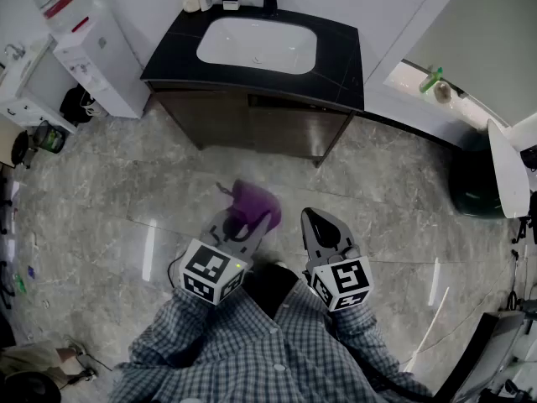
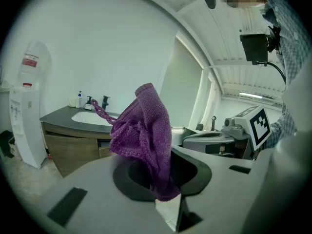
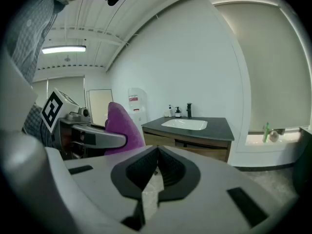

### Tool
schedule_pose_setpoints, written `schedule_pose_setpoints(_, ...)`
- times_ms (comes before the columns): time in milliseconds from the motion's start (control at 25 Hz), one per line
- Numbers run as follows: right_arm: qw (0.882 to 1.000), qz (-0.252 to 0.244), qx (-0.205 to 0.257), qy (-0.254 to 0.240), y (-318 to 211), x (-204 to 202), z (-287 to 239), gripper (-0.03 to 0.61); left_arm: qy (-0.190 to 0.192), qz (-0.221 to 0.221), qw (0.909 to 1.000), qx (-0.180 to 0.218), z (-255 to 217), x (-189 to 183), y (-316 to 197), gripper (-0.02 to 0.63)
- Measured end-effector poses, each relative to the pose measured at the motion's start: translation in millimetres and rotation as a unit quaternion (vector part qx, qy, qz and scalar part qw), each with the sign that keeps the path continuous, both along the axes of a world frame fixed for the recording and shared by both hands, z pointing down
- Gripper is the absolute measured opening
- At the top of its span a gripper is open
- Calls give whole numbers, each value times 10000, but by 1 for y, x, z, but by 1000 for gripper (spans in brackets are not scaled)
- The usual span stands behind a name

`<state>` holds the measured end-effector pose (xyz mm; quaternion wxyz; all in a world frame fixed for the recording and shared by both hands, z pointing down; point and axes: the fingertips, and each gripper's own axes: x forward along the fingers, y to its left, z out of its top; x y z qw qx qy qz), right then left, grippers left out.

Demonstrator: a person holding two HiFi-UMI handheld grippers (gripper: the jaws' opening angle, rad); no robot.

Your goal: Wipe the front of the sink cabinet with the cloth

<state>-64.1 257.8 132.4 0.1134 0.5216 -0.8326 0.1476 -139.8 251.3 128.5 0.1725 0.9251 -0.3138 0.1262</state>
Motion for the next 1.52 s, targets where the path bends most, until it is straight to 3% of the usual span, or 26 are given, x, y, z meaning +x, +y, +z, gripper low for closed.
schedule_pose_setpoints(640,10000,46,24,-55,1,18,2,18,-38,-157,9999,-13,3,10,5,69)
schedule_pose_setpoints(1000,9999,-64,35,-152,14,37,7,18,-152,-499,9986,15,2,15,11,69)
schedule_pose_setpoints(1240,9998,-155,-25,-154,28,55,17,18,13,-914,9958,-1,1,21,21,69)
schedule_pose_setpoints(1520,9998,-157,-79,-88,27,70,23,18,-4,-1044,9945,11,8,23,13,69)
